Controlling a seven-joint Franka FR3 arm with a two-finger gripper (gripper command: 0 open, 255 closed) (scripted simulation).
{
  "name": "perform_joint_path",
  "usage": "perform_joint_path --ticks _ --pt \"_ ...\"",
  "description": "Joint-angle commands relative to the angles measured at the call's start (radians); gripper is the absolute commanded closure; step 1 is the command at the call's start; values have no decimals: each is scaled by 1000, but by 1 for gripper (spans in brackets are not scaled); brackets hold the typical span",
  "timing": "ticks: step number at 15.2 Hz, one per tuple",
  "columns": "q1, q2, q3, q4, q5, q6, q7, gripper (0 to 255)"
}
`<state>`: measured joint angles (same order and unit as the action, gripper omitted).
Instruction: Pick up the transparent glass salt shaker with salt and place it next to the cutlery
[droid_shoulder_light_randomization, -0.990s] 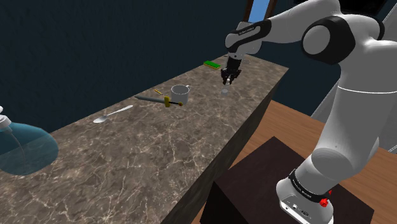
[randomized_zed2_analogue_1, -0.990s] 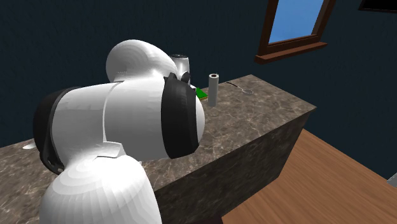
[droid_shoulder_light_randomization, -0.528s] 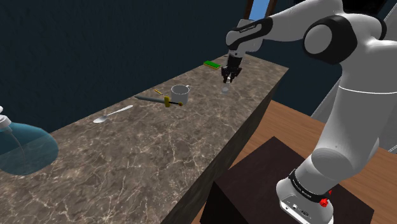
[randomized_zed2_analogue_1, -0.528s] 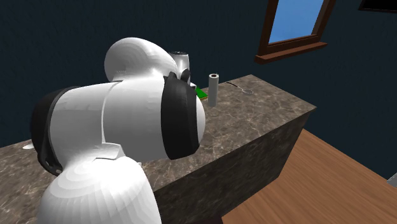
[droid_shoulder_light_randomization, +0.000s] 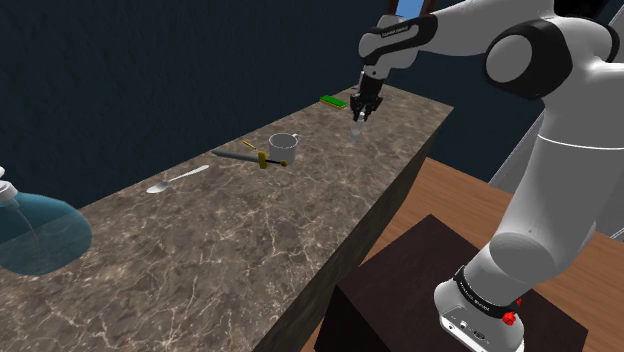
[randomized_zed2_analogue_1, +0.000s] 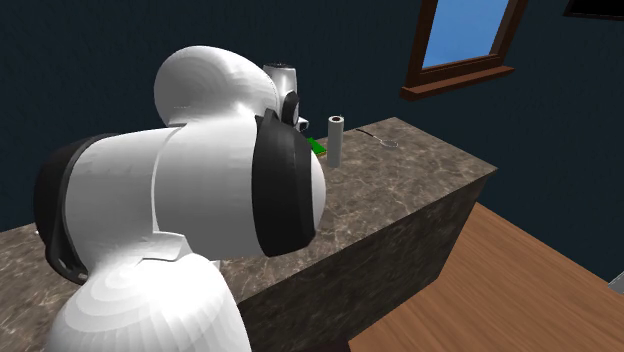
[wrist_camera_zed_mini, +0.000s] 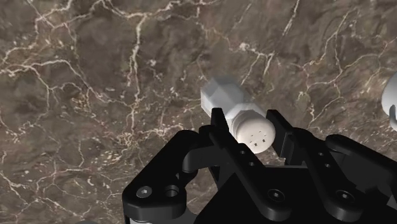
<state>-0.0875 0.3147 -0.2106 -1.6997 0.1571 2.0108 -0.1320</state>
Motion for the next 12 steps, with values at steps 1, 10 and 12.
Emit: perform_joint_path --ticks 1,10,12 --pt "0 -7 -1 20 -3 -27 4 255" --pt "-1 -30 -4 109 -13 -138 17 255" --pt "-2 -33 -5 132 -15 -163 20 255"
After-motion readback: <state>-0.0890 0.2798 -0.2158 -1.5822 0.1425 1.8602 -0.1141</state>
